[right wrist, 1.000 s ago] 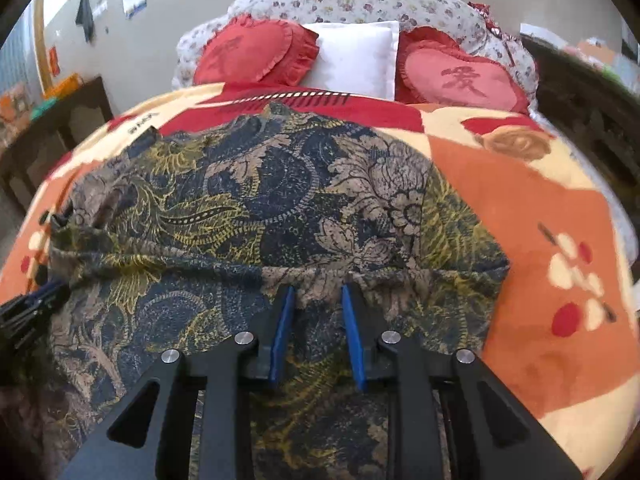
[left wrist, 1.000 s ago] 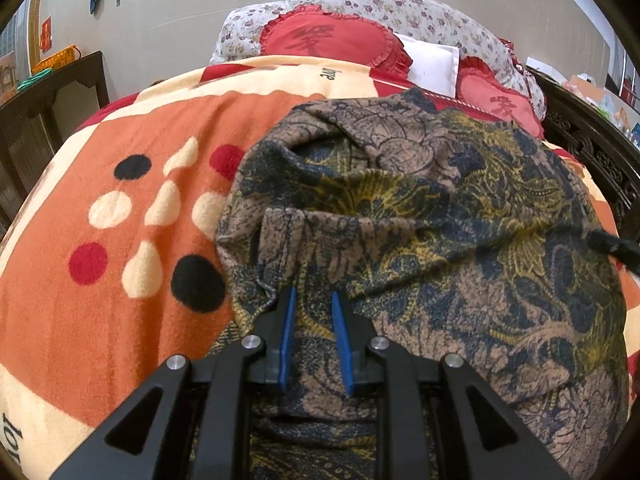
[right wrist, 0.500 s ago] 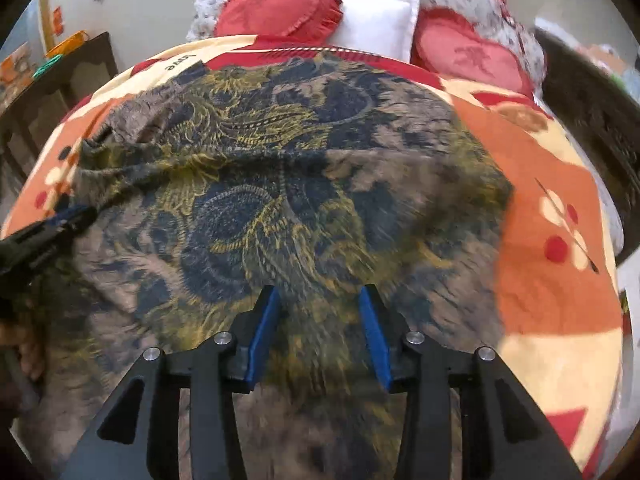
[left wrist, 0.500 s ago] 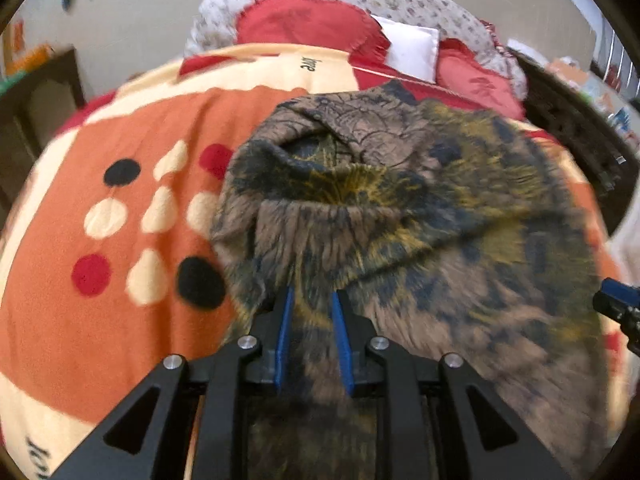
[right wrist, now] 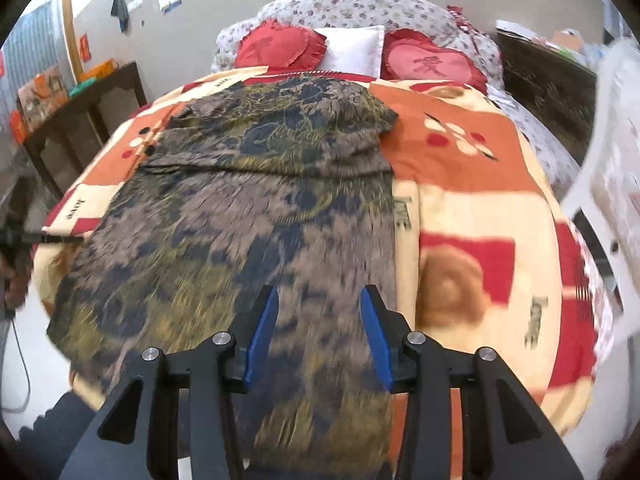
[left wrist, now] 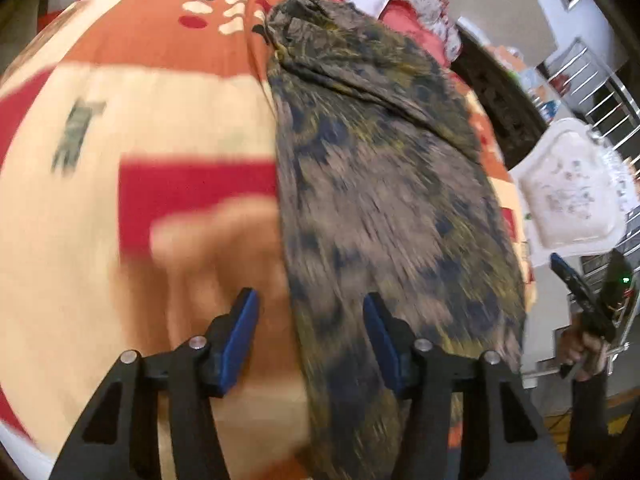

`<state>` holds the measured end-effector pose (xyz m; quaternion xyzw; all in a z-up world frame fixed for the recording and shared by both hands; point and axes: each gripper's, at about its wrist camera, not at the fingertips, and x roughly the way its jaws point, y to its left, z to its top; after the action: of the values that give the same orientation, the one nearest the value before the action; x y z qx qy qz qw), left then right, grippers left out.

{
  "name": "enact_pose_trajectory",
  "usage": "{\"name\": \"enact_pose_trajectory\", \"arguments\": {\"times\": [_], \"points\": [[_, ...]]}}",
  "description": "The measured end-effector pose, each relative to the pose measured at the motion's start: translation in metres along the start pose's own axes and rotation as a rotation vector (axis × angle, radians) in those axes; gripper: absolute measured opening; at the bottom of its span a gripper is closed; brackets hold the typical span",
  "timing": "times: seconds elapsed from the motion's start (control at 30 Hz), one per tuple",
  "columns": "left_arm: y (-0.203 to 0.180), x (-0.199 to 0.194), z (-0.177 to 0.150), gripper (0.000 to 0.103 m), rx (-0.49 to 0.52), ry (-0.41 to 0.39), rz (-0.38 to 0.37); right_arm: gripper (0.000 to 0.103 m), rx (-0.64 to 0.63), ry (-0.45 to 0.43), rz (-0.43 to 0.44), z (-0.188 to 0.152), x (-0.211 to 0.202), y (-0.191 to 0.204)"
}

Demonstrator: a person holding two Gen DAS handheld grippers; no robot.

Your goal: Fold small clothes

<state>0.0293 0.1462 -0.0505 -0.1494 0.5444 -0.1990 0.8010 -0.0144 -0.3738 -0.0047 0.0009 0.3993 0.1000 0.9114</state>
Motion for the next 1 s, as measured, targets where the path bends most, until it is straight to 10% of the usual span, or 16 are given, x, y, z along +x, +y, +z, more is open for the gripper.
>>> {"name": "enact_pose_trajectory", "arguments": {"times": [0.43, 0.5, 0.57, 1.0], "points": [[0.008, -0.01, -0.064, 0.053, -0.126, -0.022, -0.241, 0.044, -0.015, -0.098, -0.025, -0.018, -0.031, 0.012], [0.014, -0.01, -0.066, 0.043, -0.161, -0.017, -0.27, 0.044, -0.005, -0.099, -0.027, -0.022, -0.032, 0.009], [0.017, -0.005, -0.068, 0.009, -0.194, 0.018, -0.291, 0.044, 0.009, -0.09, -0.034, -0.027, -0.033, 0.003], [0.008, -0.011, -0.078, 0.028, -0.13, 0.012, -0.297, 0.044, 0.179, -0.031, -0.06, -0.066, -0.034, -0.045]]}}
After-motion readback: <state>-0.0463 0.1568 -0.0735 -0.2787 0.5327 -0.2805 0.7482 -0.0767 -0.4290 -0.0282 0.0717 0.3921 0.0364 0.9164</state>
